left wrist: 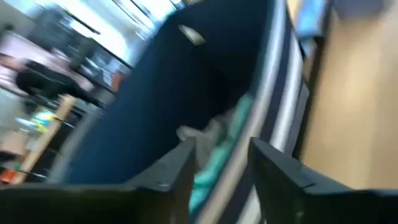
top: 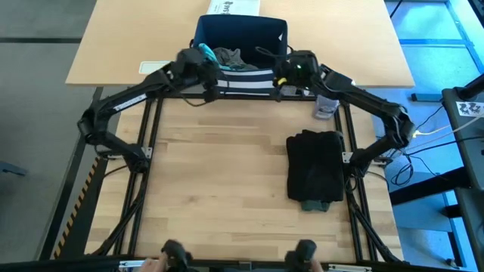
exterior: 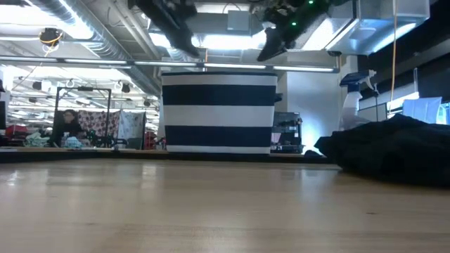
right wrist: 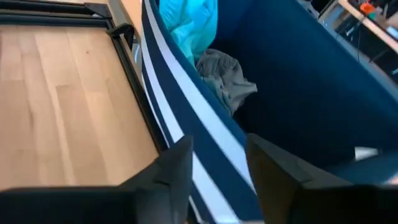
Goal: Fold Laundry from Bin
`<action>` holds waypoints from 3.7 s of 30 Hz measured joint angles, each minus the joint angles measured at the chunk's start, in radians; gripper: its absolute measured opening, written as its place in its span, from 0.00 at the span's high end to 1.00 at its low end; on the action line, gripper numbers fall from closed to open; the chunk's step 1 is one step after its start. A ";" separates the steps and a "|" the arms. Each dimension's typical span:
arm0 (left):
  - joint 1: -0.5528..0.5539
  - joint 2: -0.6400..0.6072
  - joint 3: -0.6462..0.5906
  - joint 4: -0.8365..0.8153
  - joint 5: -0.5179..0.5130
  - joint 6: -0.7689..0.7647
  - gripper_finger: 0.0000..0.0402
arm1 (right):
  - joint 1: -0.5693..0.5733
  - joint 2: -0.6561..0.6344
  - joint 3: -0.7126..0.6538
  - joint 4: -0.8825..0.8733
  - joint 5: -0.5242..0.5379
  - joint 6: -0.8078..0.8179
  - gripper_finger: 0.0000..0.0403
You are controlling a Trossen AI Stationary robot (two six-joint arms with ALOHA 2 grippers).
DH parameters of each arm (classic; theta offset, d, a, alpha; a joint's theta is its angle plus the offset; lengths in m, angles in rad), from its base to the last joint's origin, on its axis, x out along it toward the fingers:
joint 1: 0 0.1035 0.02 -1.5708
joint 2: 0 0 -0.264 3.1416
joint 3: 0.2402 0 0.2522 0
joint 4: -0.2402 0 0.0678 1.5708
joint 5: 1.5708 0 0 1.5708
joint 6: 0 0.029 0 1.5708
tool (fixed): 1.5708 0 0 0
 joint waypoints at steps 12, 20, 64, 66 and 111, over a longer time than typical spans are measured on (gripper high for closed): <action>0.057 0.226 0.165 -0.134 -0.056 -0.004 0.45 | -0.079 0.195 0.126 0.004 -0.029 -0.127 0.51; 0.059 0.247 0.175 -0.260 -0.046 -0.032 0.50 | -0.129 0.221 0.129 -0.020 -0.139 -0.123 0.52; -0.257 0.233 0.303 -0.645 -0.130 -0.204 0.97 | 0.085 0.081 0.126 -0.377 -0.219 -0.070 0.61; -0.257 0.233 0.303 -0.652 -0.101 -0.211 0.93 | 0.102 0.081 0.126 -0.404 -0.219 -0.074 0.61; 0.111 0.419 0.536 -0.965 0.167 -0.169 0.54 | 0.113 0.081 0.126 -0.394 -0.210 -0.046 0.61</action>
